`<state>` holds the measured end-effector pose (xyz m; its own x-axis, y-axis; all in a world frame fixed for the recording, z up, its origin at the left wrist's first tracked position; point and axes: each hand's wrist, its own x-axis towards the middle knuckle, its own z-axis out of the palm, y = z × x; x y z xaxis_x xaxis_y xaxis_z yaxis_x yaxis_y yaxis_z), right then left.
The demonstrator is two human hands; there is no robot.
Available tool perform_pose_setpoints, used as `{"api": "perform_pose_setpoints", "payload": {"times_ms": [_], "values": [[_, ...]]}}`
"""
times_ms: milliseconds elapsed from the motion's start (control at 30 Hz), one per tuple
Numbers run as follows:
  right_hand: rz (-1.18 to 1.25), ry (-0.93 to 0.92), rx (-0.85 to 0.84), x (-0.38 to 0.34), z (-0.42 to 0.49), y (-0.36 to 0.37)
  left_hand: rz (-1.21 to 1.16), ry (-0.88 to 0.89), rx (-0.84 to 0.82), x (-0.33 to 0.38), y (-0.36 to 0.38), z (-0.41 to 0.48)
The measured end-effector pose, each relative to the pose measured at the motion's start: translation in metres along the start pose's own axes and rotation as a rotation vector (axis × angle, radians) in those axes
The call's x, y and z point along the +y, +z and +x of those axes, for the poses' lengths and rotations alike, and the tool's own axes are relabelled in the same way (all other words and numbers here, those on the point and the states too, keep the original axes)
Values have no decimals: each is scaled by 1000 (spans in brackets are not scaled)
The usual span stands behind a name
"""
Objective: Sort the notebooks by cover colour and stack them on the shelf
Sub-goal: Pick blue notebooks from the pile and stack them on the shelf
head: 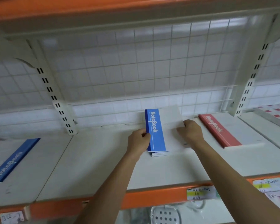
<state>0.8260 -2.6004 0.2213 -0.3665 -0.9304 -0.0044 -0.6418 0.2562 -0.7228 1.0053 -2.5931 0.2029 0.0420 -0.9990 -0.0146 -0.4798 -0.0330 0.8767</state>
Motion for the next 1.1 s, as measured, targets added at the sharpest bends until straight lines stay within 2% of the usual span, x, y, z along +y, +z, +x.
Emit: {"api": "perform_pose_setpoints", "payload": {"times_ms": [300, 500, 600, 700, 767, 833, 967, 1100], "values": [[-70, 13, -98, 16, 18, 7, 145, -35, -24, -10, 14, 11], [71, 33, -98, 24, 18, 3, 116, -53, -57, -13, 15, 11], [78, -37, -153, 25, 8, -5, 59, -83, -191, -10, 7, 2], [45, -82, -274, 25, -11, -13, 290, -9, -330, -8, 3, -8], [-39, -117, -360, 27, -19, -13, 458, 49, -294, -7, 5, -11], [-116, -135, -399, 32, -21, -9, 526, 73, -248, -9, 7, -12], [-195, -163, -312, 37, -22, -2, 546, 74, -214, -9, 10, -13], [-219, -185, -304, 32, -25, -5, 580, 64, -190, -4, 10, -11]]}}
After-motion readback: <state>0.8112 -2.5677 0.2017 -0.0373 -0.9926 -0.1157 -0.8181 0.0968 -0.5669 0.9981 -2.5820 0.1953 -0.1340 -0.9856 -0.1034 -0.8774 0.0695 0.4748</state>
